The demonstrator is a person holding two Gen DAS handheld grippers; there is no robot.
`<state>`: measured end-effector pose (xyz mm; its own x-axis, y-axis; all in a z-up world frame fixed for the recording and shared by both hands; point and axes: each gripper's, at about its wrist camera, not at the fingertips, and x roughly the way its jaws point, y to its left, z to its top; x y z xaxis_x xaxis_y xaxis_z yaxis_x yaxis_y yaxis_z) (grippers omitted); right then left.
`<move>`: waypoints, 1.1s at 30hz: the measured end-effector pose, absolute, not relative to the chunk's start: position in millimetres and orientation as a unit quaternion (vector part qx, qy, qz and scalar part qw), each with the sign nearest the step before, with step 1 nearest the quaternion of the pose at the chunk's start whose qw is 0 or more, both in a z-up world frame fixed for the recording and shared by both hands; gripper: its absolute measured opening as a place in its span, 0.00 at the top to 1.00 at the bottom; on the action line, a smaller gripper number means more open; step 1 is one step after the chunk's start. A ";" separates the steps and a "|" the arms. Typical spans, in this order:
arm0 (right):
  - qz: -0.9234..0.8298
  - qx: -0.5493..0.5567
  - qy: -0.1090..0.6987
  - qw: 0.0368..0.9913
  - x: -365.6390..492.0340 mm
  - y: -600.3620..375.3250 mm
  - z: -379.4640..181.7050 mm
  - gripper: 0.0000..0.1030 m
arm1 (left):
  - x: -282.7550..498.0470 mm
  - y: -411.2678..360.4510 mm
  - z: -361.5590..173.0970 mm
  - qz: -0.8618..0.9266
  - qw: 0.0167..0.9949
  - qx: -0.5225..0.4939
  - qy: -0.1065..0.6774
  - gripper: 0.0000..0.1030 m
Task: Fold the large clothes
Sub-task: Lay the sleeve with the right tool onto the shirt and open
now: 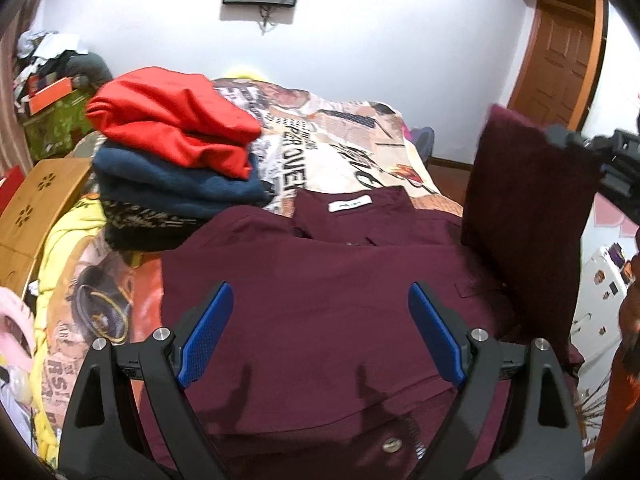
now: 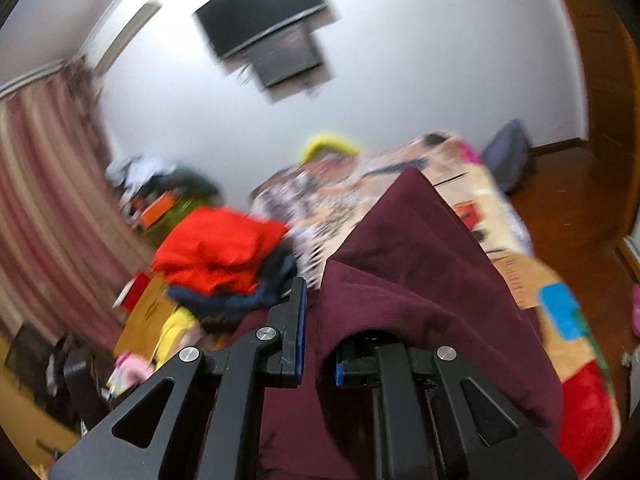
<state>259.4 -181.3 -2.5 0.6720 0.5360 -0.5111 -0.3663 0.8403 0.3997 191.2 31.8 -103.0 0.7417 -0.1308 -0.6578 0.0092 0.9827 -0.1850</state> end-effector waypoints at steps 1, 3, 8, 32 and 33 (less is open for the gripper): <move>0.264 0.125 0.330 0.898 260.5 -167.4 -9.1 0.91 | 188.4 36.2 -103.0 -0.032 0.930 -0.088 0.356 0.14; 0.292 0.115 0.346 0.884 259.9 -145.5 -19.8 0.91 | 183.2 45.5 -104.2 -0.021 0.930 -0.094 0.356 0.14; 0.328 0.062 0.426 0.841 257.8 -93.4 -73.0 0.91 | 176.2 61.2 -110.8 -0.002 0.926 -0.103 0.364 0.14; 0.301 0.013 0.488 0.819 225.0 -132.4 -93.5 0.49 | 189.2 14.5 -93.8 -0.027 0.929 -0.033 0.367 0.14; 0.292 0.015 0.480 0.827 224.8 -141.7 -89.3 0.49 | 192.3 6.0 -92.3 -0.035 0.929 -0.024 0.367 0.14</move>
